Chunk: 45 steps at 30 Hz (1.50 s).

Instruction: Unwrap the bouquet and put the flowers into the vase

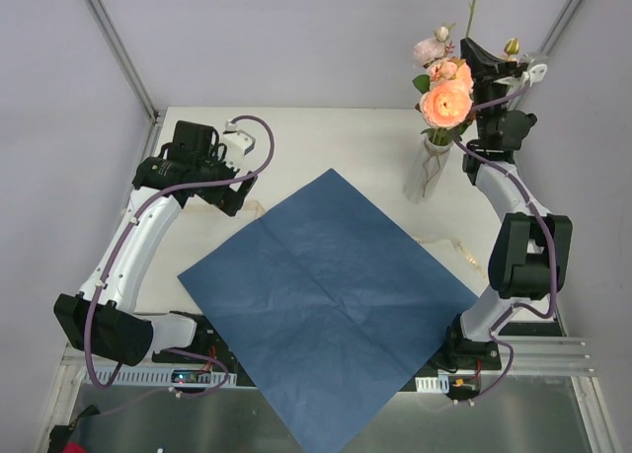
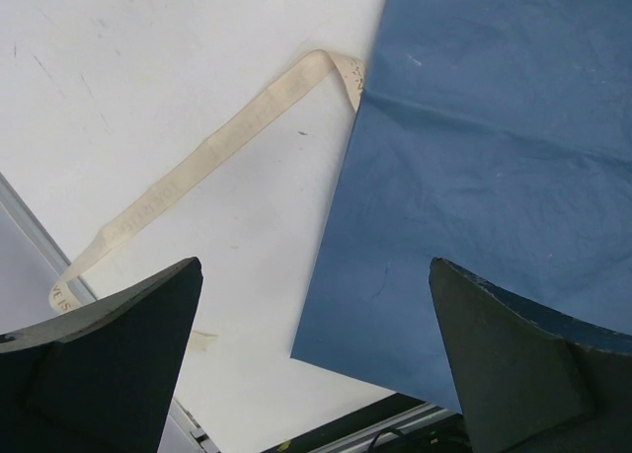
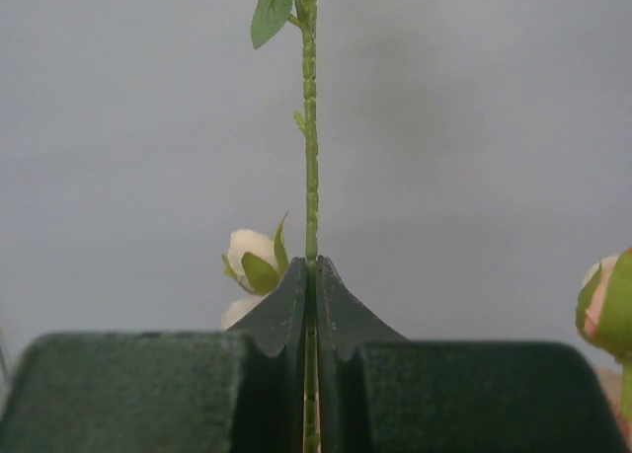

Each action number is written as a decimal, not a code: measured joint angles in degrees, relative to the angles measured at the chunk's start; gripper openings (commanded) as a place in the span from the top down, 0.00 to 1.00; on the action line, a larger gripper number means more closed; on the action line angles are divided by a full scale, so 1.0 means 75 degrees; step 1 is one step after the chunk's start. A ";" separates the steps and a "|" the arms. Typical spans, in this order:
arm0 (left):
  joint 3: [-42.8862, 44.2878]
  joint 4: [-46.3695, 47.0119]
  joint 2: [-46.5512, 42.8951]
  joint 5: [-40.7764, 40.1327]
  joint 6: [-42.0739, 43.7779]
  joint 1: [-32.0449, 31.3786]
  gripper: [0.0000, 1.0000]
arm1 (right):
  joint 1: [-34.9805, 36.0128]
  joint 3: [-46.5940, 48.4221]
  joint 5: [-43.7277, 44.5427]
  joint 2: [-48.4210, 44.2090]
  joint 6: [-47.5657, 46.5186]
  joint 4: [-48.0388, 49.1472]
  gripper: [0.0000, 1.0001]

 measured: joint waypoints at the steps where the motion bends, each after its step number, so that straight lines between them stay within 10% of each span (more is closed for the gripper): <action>1: 0.0000 -0.0003 0.0000 0.0000 0.0000 0.0000 0.01 | 0.0023 -0.0108 -0.0006 -0.0052 -0.0073 -0.0006 1.00; 22: 0.0085 -0.0026 0.0000 0.0064 0.0052 0.0000 0.01 | 0.0682 -0.1749 0.0560 -0.3168 -0.1824 -0.1935 0.47; 28: 0.0312 -0.0050 0.0000 0.0073 0.0020 0.0000 0.01 | 0.0699 -0.1801 0.1233 -0.4450 -0.2014 -0.3841 0.03; 45: 0.1218 0.0055 0.0670 0.0525 -0.0705 0.0000 0.01 | 0.0705 0.0114 0.4234 -0.5761 -0.1346 -1.1564 0.04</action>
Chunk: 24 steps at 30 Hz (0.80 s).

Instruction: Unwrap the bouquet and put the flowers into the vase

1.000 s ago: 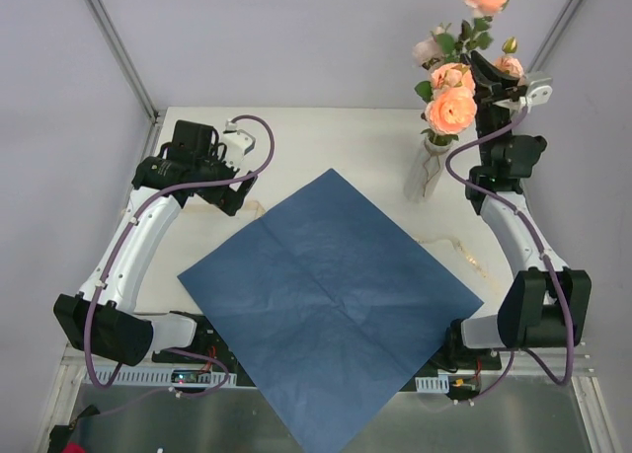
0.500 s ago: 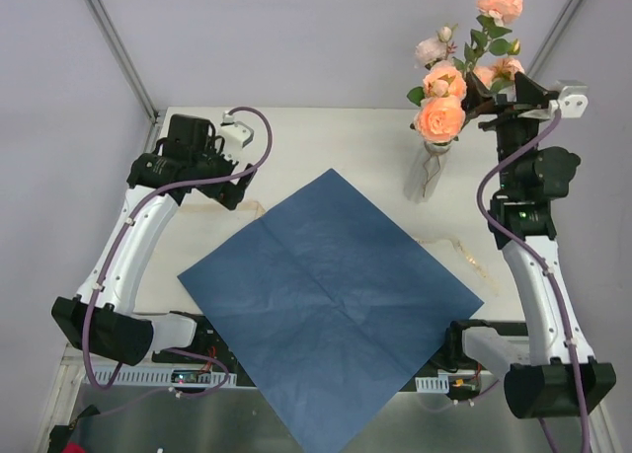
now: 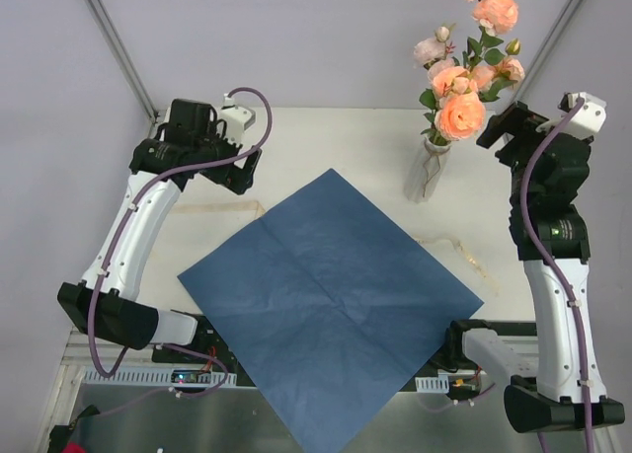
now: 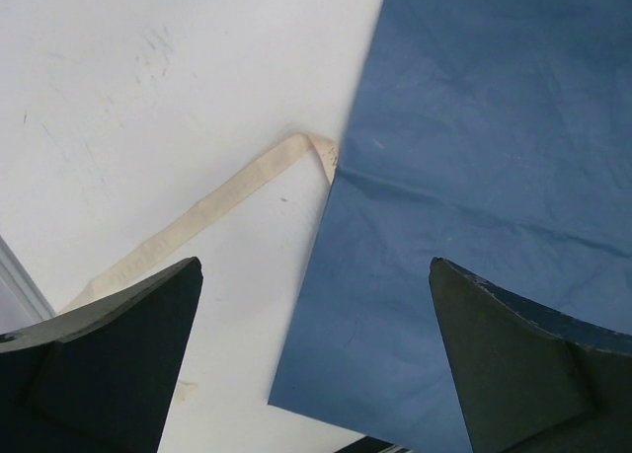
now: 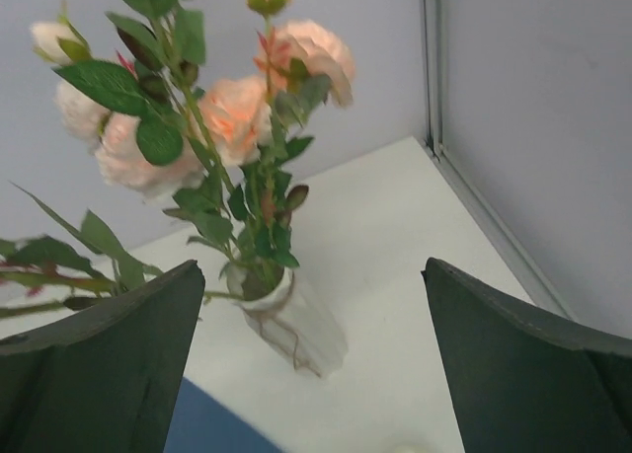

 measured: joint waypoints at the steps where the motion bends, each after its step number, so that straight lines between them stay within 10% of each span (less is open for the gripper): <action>1: 0.0105 0.0003 -0.0017 0.0087 -0.0017 0.0000 0.01 | 0.0000 0.0000 0.0067 -0.0047 0.0152 -0.0347 0.04; 14: 0.0125 0.0079 -0.0769 0.0638 -0.0551 0.0000 0.01 | 0.0335 -0.1230 -0.0539 -0.1055 0.1349 -0.2769 0.04; 24: -0.1160 0.0122 -0.1230 0.0597 -0.0833 0.0003 0.01 | 0.3238 -0.2366 -0.1303 -0.0670 0.1411 -0.2302 0.04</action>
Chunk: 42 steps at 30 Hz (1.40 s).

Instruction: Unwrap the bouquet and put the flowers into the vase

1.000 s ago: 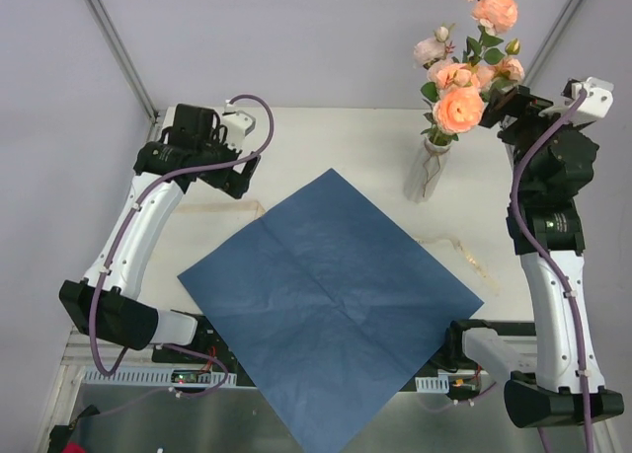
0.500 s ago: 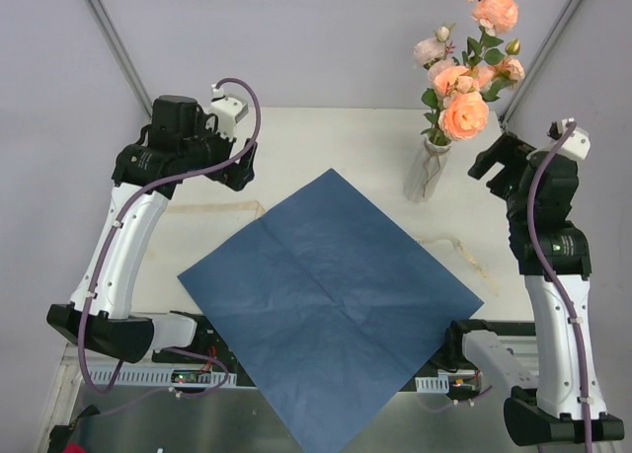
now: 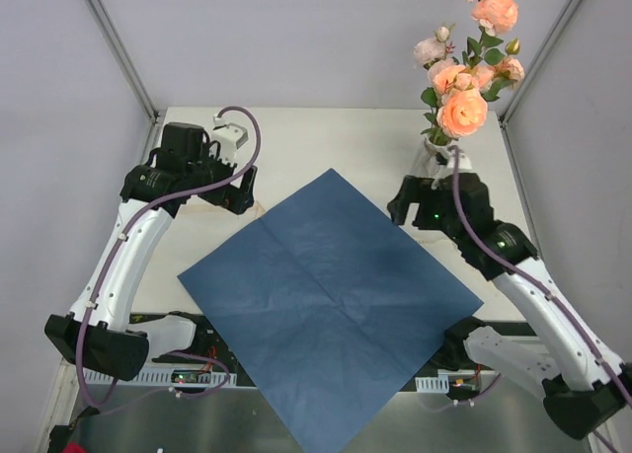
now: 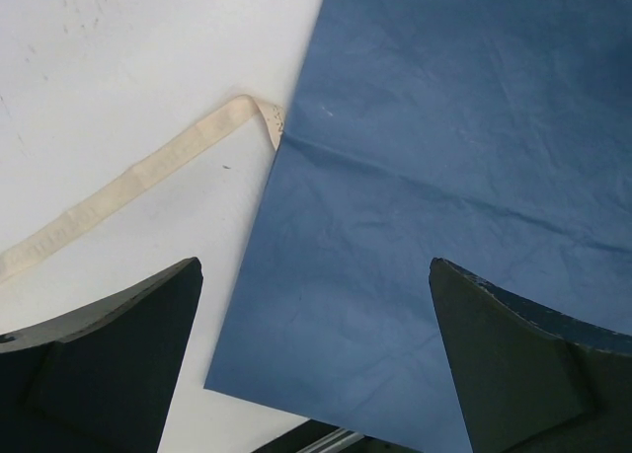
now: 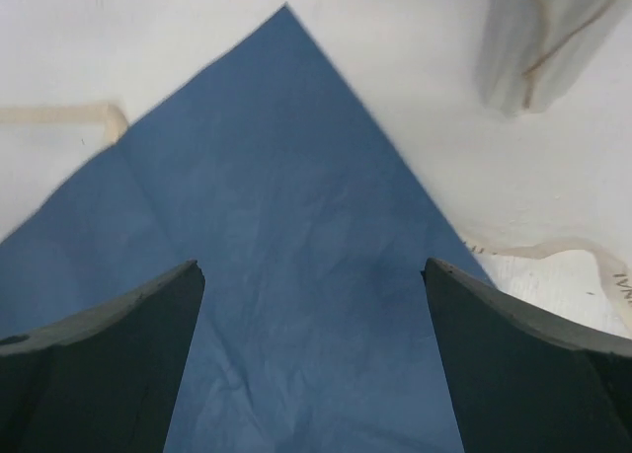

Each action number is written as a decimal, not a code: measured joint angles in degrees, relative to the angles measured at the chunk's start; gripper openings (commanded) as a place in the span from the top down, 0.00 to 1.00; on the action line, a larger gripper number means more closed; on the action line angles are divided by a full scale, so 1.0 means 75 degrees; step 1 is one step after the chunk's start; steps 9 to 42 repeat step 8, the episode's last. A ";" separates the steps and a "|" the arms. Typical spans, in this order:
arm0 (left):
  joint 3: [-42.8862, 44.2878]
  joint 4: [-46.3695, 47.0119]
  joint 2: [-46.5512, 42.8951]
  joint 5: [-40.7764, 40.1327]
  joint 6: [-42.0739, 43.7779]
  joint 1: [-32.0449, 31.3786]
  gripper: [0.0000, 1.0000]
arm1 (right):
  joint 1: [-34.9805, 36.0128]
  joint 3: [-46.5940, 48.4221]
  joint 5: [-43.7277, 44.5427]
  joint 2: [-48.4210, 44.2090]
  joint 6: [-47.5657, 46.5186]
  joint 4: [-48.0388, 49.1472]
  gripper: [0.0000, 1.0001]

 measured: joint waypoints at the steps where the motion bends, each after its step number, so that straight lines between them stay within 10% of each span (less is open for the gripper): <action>1: -0.0044 0.0015 -0.0035 0.0000 -0.0017 -0.0003 0.01 | 0.0233 0.0015 0.0015 0.0213 0.0006 0.0052 0.04; 8: -0.0379 0.0105 -0.0210 -0.0052 -0.0067 0.0003 0.01 | 0.1641 0.0428 0.0551 0.1577 -0.0067 0.0044 0.04; 42: -0.0379 0.0105 -0.0210 -0.0052 -0.0067 0.0003 0.01 | 0.1641 0.0428 0.0551 0.1577 -0.0067 0.0044 0.04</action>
